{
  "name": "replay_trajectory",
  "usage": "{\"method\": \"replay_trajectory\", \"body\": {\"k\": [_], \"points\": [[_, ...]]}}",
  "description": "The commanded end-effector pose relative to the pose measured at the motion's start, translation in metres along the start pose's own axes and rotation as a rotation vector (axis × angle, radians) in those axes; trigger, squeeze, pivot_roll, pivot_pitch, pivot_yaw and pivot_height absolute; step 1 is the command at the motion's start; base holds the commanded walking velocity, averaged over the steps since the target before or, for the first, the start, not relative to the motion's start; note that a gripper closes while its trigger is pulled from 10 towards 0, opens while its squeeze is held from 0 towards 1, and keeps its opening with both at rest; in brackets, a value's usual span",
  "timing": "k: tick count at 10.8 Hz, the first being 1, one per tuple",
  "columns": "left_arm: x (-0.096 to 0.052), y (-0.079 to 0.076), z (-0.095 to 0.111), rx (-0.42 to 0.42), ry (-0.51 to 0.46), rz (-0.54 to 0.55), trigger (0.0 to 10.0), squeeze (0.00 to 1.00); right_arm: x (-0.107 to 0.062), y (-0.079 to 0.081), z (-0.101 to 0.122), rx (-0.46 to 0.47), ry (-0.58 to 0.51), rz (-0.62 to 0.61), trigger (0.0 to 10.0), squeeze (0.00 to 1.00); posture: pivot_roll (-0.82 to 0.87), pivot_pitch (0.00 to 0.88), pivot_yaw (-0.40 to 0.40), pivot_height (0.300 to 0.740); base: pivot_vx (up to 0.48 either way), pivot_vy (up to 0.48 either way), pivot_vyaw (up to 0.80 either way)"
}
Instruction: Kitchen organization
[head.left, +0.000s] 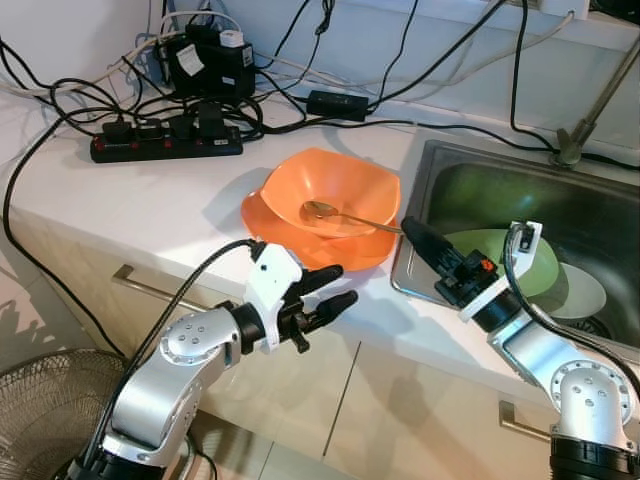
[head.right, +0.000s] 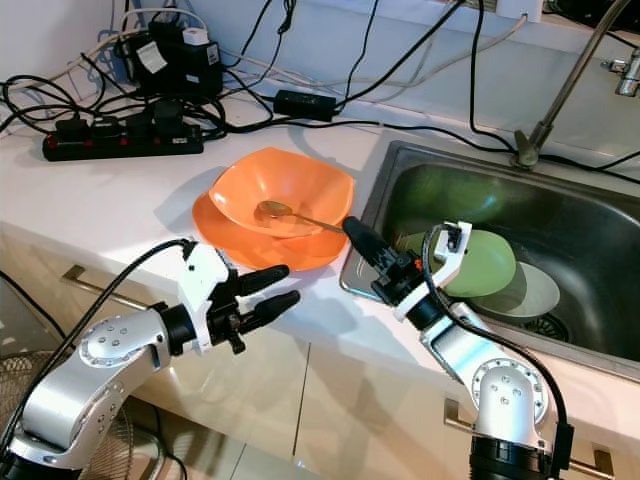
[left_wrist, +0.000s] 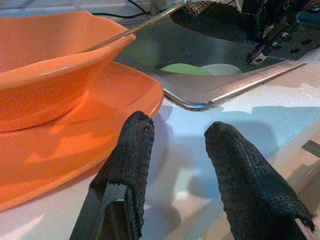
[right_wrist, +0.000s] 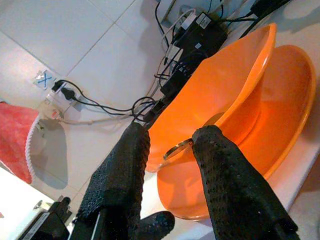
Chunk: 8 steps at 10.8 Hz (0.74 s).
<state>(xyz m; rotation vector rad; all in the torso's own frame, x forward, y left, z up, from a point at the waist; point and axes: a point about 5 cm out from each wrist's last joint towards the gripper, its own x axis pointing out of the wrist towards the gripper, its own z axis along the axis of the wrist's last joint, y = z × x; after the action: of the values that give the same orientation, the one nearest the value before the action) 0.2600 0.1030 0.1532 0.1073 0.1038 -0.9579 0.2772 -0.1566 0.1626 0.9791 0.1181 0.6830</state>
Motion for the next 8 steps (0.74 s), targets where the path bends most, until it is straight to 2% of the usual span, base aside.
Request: {"method": "replay_trajectory", "body": {"k": [1,8], "points": [[0.0023,-0.0016,0.0000,0.002,0.002,-0.016,10.0,0.00,-0.0004,0.0027,0.0009,-0.014,0.004,-0.001,10.0,0.00,0.18,0.026,-0.057,0.740,0.000,0.000,0.00],[0.0026,-0.0024,-0.0007,-0.001,-0.001,-0.010,10.0,0.00,0.0079,0.0037,-0.0048,0.004,0.018,0.009,10.0,0.00,0.19,0.024,-0.065,0.740,0.000,0.000,0.00]]}}
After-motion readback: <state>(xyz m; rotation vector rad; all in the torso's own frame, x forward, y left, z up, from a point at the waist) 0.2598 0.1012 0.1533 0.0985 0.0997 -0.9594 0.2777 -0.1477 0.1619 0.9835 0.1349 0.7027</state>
